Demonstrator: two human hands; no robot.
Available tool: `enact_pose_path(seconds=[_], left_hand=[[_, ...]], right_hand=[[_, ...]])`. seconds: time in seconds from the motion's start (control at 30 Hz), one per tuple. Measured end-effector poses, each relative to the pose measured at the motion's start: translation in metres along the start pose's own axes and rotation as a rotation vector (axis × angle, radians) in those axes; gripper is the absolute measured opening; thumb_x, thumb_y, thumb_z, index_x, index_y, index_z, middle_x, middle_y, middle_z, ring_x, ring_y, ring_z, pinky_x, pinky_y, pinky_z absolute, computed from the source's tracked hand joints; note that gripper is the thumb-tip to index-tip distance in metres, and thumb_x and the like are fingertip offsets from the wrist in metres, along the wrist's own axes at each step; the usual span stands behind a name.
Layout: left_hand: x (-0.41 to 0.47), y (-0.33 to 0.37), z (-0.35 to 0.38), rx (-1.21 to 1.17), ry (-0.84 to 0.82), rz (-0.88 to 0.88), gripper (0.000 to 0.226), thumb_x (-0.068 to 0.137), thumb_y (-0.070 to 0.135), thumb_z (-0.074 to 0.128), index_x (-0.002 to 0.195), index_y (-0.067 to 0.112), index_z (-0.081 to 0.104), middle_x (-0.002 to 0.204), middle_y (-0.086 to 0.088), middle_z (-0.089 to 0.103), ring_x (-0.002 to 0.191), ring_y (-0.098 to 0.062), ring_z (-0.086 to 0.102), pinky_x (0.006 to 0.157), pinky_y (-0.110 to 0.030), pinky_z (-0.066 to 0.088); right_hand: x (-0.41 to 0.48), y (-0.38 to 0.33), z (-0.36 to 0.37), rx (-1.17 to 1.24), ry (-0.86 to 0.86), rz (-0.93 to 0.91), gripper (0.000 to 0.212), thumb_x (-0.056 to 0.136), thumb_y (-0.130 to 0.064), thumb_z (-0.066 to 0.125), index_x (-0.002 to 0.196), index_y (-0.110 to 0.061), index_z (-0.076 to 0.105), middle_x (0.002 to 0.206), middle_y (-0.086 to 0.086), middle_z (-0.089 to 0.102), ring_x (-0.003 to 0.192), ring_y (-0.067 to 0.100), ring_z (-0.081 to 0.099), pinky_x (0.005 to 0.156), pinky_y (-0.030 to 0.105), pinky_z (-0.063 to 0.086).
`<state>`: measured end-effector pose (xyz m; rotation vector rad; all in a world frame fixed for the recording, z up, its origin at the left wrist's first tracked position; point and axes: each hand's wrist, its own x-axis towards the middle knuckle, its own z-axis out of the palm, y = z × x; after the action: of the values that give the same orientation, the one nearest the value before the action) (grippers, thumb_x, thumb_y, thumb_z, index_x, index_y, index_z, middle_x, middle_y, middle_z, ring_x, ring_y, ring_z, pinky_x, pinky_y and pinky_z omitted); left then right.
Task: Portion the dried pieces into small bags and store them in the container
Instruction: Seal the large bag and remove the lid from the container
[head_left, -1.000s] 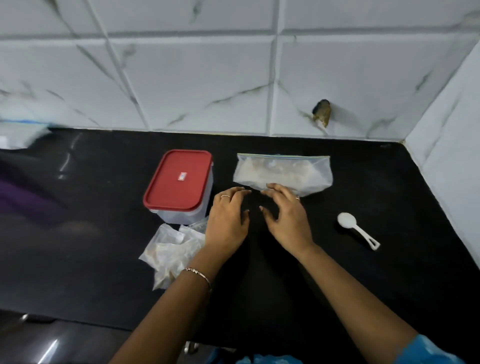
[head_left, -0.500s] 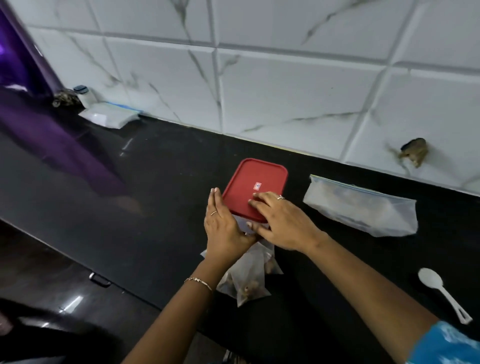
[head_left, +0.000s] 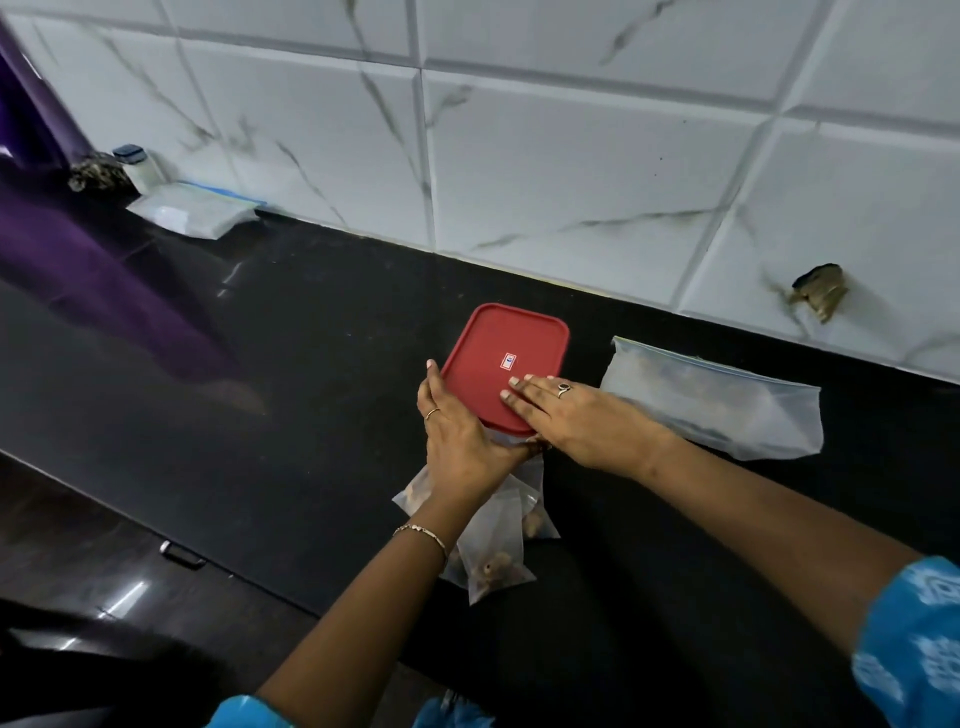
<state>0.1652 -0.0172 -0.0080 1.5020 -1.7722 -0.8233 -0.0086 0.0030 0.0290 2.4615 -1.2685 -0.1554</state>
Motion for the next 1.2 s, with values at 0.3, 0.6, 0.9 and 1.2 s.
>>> enact_pose_path(seconds=[0.3, 0.6, 0.9, 1.2], left_hand=[[0.001, -0.009, 0.004, 0.037, 0.039, -0.011, 0.150, 0.041, 0.061, 0.089, 0.151, 0.017, -0.004, 0.150, -0.014, 0.020, 0.137, -0.029, 0.035, 0.105, -0.045, 0.044], [-0.001, -0.008, 0.005, 0.072, 0.048, -0.019, 0.153, 0.043, 0.062, 0.087, 0.153, 0.012, -0.007, 0.150, -0.014, 0.027, 0.137, -0.026, 0.036, 0.106, -0.037, 0.040], [-0.003, -0.005, 0.003, 0.043, 0.064, -0.055, 0.158, 0.042, 0.064, 0.087, 0.153, 0.011, -0.012, 0.152, -0.012, 0.027, 0.137, -0.025, 0.036, 0.108, -0.036, 0.037], [-0.001, -0.002, -0.001, 0.058, 0.082, -0.067, 0.156, 0.042, 0.059, 0.090, 0.153, 0.014, -0.009, 0.152, -0.008, 0.031, 0.136, -0.024, 0.039, 0.110, -0.041, 0.040]], right_hand=[[0.000, -0.006, 0.020, -0.069, 0.122, -0.070, 0.047, 0.096, -0.015, 0.029, 0.126, 0.008, 0.057, 0.122, 0.029, 0.062, 0.109, 0.037, 0.064, 0.095, 0.044, 0.052], [0.006, 0.006, 0.016, -0.051, 0.297, -0.167, 0.043, 0.098, -0.013, 0.031, 0.116, 0.005, 0.065, 0.110, 0.025, 0.068, 0.097, 0.033, 0.070, 0.087, 0.041, 0.057], [0.016, 0.020, 0.004, -0.064, 0.400, -0.254, 0.036, 0.099, -0.004, 0.031, 0.107, 0.004, 0.065, 0.093, 0.020, 0.072, 0.078, 0.028, 0.072, 0.069, 0.036, 0.060], [0.031, 0.043, -0.016, -0.080, 0.529, -0.065, 0.015, 0.096, -0.008, 0.042, 0.103, -0.002, 0.053, 0.079, 0.008, 0.066, 0.046, 0.018, 0.055, 0.036, 0.029, 0.044]])
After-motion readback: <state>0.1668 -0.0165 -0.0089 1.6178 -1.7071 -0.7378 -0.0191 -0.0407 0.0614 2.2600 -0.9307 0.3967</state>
